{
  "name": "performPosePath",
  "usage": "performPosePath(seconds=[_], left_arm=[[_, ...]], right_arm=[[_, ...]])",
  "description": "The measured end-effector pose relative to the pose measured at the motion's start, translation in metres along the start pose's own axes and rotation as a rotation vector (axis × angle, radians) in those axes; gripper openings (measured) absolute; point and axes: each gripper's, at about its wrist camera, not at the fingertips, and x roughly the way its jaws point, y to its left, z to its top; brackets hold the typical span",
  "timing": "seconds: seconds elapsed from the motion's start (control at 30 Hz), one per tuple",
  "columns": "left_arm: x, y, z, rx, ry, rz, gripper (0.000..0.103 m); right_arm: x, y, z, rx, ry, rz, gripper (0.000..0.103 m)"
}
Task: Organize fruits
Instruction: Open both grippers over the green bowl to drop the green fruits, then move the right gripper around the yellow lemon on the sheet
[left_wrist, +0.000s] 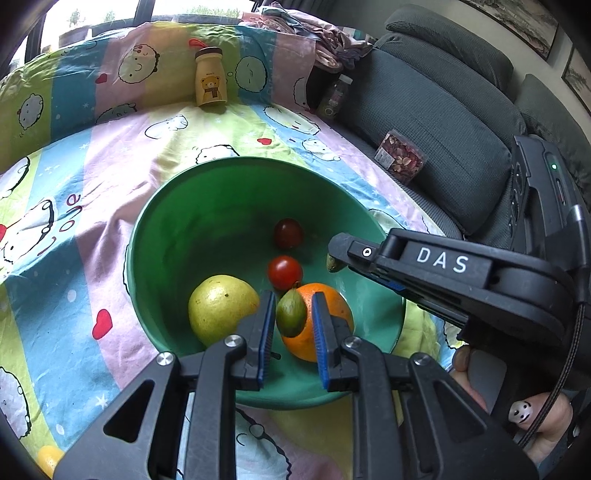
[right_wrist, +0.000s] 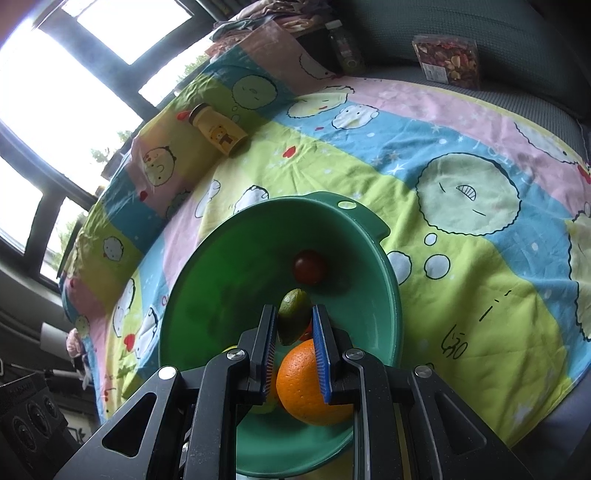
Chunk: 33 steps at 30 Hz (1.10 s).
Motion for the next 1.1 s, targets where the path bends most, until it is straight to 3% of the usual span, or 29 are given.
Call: performPosePath(seconds=[0.27, 0.33, 0.4, 0.5, 0.67, 0.87, 1.1], left_arm=[[-0.037, 0.011, -0.005, -0.046, -0.061, 0.018, 0.052], [-0.052, 0.016, -0.010, -0.061, -0.089, 0.035, 0.057], [-0.069, 0.024, -0.016, -0.080, -0.114, 0.061, 0.067], [-0.096, 0.039, -0.030, -0.122, -0.154, 0.107, 0.076], [-0.136, 0.075, -0.057, -0.242, -0.203, 0.202, 0.081], [-0.163, 0.120, -0.099, -0.414, -0.206, 0.318, 0.082], [-0.173, 0.144, -0.134, -0.517, -0.191, 0.339, 0.082]], right_arm=[[-0.010, 0.013, -0.004, -0.041, -0.011, 0.015, 0.023], [-0.014, 0.021, -0.007, -0.067, -0.019, 0.015, 0.028], [-0.019, 0.030, -0.011, -0.094, -0.030, 0.023, 0.041], [-0.025, 0.045, -0.018, -0.143, -0.034, 0.053, 0.052], [-0.028, 0.076, -0.035, -0.245, -0.016, 0.105, 0.063], [-0.024, 0.109, -0.061, -0.372, 0.050, 0.137, 0.065], [-0.008, 0.128, -0.096, -0.448, 0.166, 0.199, 0.070]])
